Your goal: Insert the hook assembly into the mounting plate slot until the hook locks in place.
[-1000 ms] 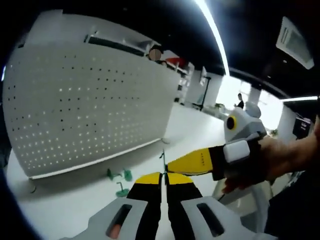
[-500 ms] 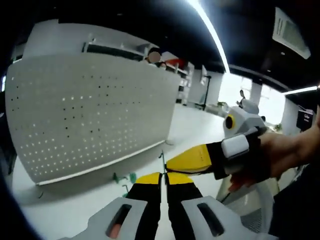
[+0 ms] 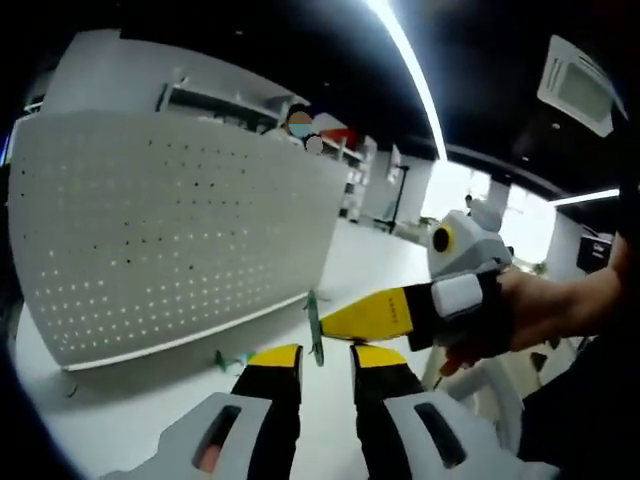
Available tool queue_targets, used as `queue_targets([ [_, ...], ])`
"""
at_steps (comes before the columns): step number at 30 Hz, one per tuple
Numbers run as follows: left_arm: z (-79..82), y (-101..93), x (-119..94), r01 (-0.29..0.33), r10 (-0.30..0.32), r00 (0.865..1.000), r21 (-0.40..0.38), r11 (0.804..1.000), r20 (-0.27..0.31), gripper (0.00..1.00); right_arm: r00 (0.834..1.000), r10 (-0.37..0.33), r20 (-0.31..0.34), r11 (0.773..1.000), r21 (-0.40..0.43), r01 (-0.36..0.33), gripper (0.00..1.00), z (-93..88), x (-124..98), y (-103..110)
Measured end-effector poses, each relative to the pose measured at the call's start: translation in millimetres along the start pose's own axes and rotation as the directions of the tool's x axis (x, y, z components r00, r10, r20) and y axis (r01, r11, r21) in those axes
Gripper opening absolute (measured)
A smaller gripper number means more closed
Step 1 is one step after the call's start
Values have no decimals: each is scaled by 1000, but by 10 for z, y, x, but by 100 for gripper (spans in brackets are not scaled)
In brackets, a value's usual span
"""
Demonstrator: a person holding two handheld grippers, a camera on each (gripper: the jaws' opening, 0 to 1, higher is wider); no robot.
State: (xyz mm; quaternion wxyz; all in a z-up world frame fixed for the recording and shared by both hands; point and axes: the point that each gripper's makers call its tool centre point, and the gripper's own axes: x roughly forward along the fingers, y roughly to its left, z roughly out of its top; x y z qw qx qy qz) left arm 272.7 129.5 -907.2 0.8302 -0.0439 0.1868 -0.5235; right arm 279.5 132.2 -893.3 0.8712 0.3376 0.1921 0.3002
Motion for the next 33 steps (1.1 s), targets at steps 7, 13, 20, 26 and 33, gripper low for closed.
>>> queue_targets([
  [7,8,112,-141,-40,40,999,-24,999,17,58,999,-14,-49,988,-155,6,0,-29,62,88],
  [13,15,141,-303,-42,43,998,-22,999,54,83,997,-40,-67,963,-267,21,0,-25,115,88],
  [20,108,108,-429,-38,39,995,-13,999,96,98,995,-66,-71,919,-394,33,0,16,198,132],
  [26,152,169,-465,-60,62,992,-27,998,107,100,996,-76,-55,895,-444,44,0,28,256,156],
  [33,165,229,-506,-86,89,991,-34,996,105,100,985,-143,93,836,-522,171,0,320,272,61],
])
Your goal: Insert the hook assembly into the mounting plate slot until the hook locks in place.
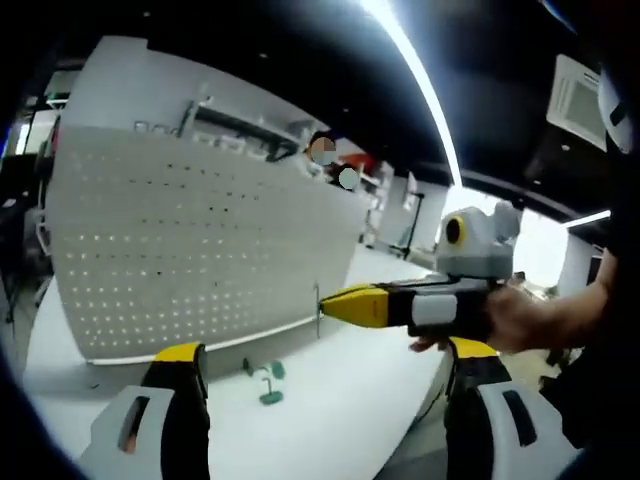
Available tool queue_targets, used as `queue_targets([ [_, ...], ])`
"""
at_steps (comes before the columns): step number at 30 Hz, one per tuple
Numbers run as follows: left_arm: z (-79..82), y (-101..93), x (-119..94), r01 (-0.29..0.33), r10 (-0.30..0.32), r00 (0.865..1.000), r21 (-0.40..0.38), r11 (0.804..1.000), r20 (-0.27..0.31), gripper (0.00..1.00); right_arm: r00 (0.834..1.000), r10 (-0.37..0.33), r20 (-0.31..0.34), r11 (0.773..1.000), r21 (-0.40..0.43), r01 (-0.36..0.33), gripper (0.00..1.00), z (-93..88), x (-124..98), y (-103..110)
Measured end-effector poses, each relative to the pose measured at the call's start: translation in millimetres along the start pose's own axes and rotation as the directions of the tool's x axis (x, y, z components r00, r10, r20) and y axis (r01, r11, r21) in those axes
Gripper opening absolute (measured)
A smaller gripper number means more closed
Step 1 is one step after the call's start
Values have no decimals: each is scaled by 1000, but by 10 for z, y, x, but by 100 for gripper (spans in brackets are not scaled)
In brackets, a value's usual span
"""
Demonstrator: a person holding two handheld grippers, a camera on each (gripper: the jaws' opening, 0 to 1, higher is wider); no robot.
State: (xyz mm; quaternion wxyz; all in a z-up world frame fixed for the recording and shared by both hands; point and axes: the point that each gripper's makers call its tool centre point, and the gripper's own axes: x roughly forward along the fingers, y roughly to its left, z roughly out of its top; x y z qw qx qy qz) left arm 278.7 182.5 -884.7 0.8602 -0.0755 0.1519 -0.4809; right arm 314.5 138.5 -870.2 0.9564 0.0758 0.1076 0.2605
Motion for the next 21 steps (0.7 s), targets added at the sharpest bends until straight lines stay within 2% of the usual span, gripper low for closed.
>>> queue_targets([
  [6,-49,111,-63,-51,51,999,3,999,-8,100,991,-109,81,993,-35,112,0,196,75,-214],
  [8,-76,169,-88,-79,79,997,13,997,-11,100,975,-179,133,978,-86,191,0,303,96,-344],
  [9,-89,184,-95,-82,82,997,8,997,-12,100,969,-201,143,973,-84,215,0,326,110,-384],
  [10,-102,213,-103,-91,91,996,-6,996,-11,100,970,-197,143,975,-72,209,0,338,137,-380],
  [14,-115,257,-118,-105,105,994,-27,994,-10,100,951,-233,203,964,-80,253,0,527,234,-476],
  [21,-142,319,-144,-123,122,992,-37,992,-20,100,935,-265,234,949,-106,296,0,684,417,-608],
])
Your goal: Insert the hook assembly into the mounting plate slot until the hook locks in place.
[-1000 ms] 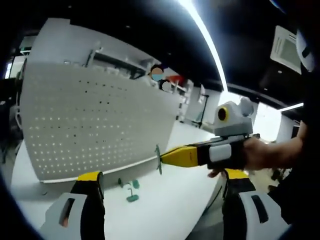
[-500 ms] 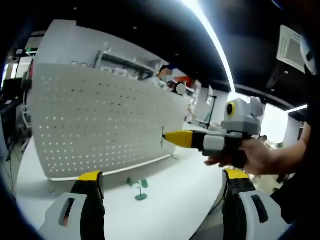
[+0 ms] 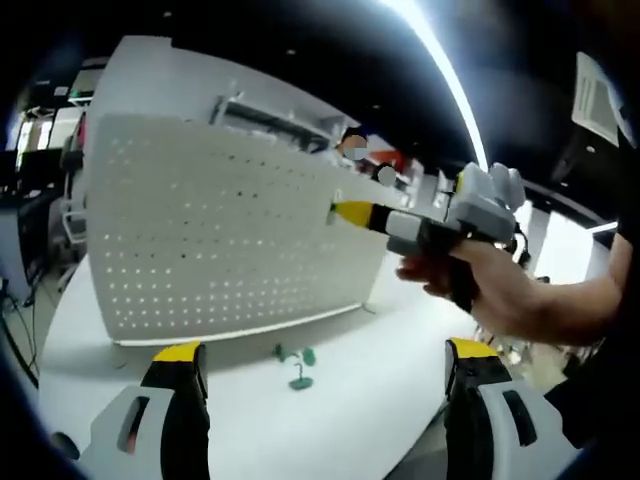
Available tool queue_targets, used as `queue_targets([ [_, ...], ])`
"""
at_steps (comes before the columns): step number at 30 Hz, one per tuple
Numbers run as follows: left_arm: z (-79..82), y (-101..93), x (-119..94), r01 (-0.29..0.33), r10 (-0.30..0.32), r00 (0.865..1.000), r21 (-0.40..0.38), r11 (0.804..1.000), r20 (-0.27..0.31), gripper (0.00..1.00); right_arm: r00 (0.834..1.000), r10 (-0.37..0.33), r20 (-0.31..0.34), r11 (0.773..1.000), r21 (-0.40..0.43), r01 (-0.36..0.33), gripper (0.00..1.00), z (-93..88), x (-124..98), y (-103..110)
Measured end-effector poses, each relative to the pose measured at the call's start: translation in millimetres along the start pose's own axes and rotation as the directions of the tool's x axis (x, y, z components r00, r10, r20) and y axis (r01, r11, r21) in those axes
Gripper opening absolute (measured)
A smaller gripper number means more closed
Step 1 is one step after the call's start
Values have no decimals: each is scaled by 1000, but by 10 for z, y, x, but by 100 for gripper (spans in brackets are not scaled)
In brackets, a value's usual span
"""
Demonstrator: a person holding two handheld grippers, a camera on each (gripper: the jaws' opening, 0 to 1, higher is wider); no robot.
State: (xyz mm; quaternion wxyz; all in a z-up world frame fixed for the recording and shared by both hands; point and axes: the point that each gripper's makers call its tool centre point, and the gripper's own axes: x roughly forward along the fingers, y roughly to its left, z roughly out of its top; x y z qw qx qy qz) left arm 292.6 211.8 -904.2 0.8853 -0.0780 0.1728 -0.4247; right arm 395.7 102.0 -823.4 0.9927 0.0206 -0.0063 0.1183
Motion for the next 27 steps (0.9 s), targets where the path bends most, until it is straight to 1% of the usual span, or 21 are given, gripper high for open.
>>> queue_targets([
  [6,-24,71,-15,-13,13,1000,-11,1000,-5,100,999,-31,17,999,-21,31,0,62,180,-123],
  [8,-28,98,-10,-20,20,1000,-14,1000,-7,100,999,-40,15,999,-21,41,0,49,257,-188],
  [10,-24,108,1,-21,21,1000,-17,1000,-7,100,998,-66,17,998,-14,66,0,50,317,-283],
  [13,-18,115,18,-17,17,1000,-24,1000,-5,100,995,-91,30,996,-25,91,0,103,412,-390],
  [15,-26,121,32,-14,14,1000,-24,1000,-9,100,994,-104,36,993,-49,105,0,121,463,-445],
  [20,-37,144,54,-13,12,1000,-28,1000,-13,100,989,-140,50,988,-56,143,0,178,612,-597],
  [24,-50,158,70,-14,14,1000,-32,999,-22,100,985,-162,58,985,-54,165,0,218,715,-688],
  [26,-47,159,71,-13,12,1000,-35,999,-20,100,985,-160,58,986,-47,162,0,233,761,-700],
  [27,-48,160,72,-12,11,1000,-36,999,-21,100,985,-158,65,984,-70,162,0,260,793,-702],
])
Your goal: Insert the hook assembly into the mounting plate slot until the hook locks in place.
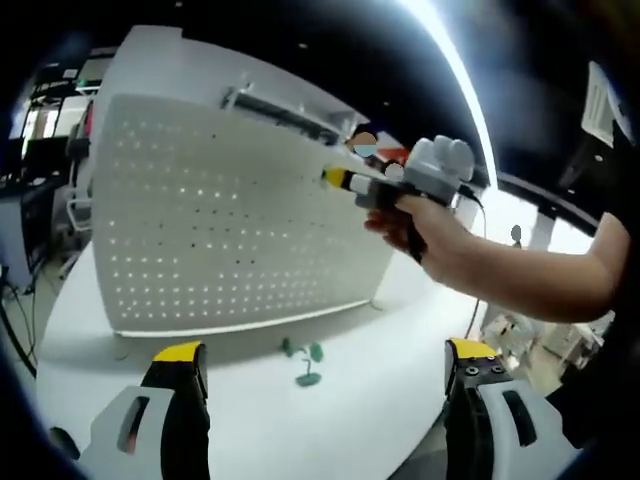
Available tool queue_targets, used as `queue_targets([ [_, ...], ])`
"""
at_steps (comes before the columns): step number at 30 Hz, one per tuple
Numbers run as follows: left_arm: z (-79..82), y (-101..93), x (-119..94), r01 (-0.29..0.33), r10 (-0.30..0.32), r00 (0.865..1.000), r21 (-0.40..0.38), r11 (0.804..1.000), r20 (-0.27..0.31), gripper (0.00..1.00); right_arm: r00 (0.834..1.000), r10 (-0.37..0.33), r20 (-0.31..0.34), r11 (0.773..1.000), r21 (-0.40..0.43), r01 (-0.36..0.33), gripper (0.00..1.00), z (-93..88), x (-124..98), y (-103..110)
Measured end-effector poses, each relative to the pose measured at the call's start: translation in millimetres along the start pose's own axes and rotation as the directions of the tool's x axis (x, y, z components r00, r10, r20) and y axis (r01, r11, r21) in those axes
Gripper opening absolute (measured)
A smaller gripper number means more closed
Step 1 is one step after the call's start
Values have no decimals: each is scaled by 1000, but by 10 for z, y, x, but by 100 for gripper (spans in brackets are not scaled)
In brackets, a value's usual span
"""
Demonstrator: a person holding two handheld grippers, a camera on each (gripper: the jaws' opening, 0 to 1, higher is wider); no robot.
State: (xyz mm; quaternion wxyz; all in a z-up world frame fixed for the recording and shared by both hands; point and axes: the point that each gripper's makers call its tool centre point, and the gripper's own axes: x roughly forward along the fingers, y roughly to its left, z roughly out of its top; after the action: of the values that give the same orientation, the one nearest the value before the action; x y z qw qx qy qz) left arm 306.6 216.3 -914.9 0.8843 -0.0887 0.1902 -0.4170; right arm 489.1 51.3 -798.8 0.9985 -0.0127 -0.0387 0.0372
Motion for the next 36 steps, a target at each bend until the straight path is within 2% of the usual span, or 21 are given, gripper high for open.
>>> queue_targets([
  [4,2,44,2,-8,8,1000,-14,1000,8,100,999,-30,10,999,-12,30,0,54,83,-76],
  [12,-45,84,13,-21,21,1000,-36,999,7,99,998,-64,1,998,-21,64,0,10,202,-135],
  [18,-73,126,-18,-32,32,999,-48,998,3,99,997,-82,2,996,-40,82,0,-37,205,-90],
  [25,-50,208,-64,-51,52,999,-56,997,12,98,994,-108,8,994,-25,108,0,-62,196,-124],
  [36,-79,190,-47,-49,49,999,-56,997,4,98,992,-124,-5,992,-9,124,0,-113,228,-157],
])
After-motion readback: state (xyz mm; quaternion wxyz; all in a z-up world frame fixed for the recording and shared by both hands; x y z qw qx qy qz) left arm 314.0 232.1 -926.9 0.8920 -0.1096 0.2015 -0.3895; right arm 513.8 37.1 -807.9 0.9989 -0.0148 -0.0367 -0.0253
